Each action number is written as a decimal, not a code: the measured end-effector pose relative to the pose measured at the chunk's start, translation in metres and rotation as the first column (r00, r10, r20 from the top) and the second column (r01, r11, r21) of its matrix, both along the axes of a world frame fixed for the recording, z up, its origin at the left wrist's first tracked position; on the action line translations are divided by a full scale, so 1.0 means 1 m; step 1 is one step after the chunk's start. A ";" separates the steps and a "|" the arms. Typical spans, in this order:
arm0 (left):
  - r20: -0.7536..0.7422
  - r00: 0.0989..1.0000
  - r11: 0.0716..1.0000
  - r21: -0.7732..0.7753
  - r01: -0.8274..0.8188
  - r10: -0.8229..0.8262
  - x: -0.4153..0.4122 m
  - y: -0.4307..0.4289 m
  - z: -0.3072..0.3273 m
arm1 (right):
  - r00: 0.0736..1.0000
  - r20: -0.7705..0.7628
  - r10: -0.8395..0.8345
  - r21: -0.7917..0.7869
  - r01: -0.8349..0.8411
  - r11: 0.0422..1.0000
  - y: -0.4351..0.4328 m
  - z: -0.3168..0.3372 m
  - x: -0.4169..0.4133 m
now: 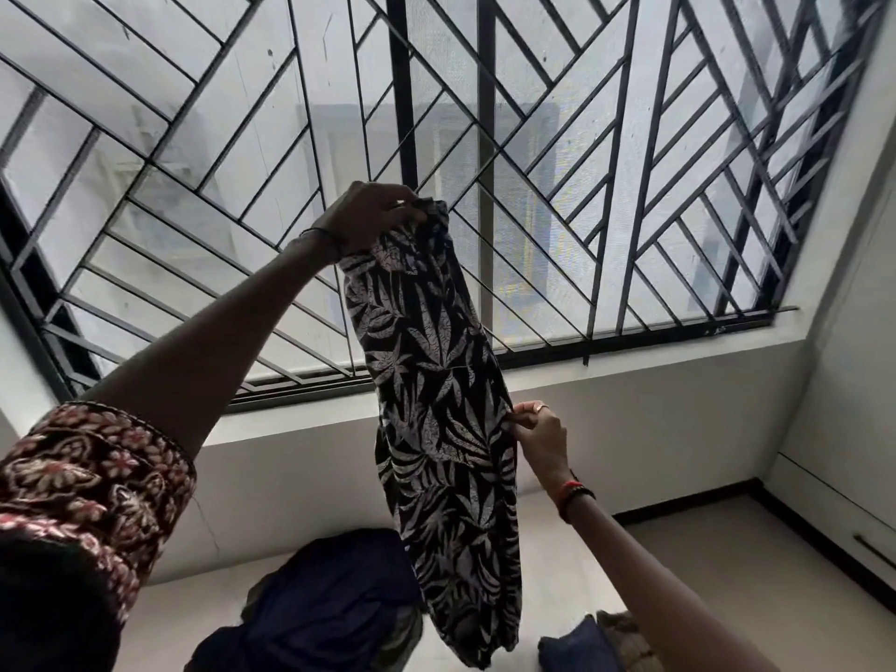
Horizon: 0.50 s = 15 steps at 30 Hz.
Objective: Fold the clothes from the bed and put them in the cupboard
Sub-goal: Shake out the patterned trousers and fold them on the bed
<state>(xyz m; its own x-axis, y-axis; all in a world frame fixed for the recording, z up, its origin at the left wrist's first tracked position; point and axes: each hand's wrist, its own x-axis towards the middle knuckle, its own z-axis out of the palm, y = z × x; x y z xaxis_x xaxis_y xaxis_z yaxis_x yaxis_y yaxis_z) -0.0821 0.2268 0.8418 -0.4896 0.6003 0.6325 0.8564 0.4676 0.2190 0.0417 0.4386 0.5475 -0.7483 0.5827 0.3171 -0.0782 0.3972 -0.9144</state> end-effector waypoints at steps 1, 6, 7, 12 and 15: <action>0.006 1.000 1.000 -0.001 -0.007 0.007 -0.001 -0.001 -0.001 | 1.000 0.008 0.018 0.018 -0.018 1.000 0.002 0.000 0.001; 0.013 1.000 1.000 -0.005 -0.022 0.022 -0.004 -0.006 -0.004 | 0.991 0.023 0.133 -0.006 -0.133 0.991 0.014 -0.002 0.000; 0.015 0.999 1.000 -0.008 -0.029 0.030 -0.006 -0.008 -0.005 | 0.985 0.010 0.175 -0.064 -0.174 0.983 0.016 -0.001 0.001; 0.035 0.997 0.998 0.015 -0.068 0.068 -0.010 -0.018 -0.009 | 0.923 -0.014 0.384 -0.270 -0.374 0.887 0.025 0.006 0.008; 0.059 0.994 0.994 0.050 -0.095 0.092 -0.011 -0.024 -0.012 | 0.911 0.031 0.411 -0.214 -0.395 0.893 0.029 0.011 0.012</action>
<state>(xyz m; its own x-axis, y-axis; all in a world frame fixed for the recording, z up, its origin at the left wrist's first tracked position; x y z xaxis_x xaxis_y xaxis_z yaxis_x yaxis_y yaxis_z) -0.0935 0.2026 0.8302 -0.5782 0.5166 0.6315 0.7947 0.5320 0.2923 0.0537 0.4674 0.5583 -0.9489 0.2710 0.1619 -0.1227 0.1560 -0.9801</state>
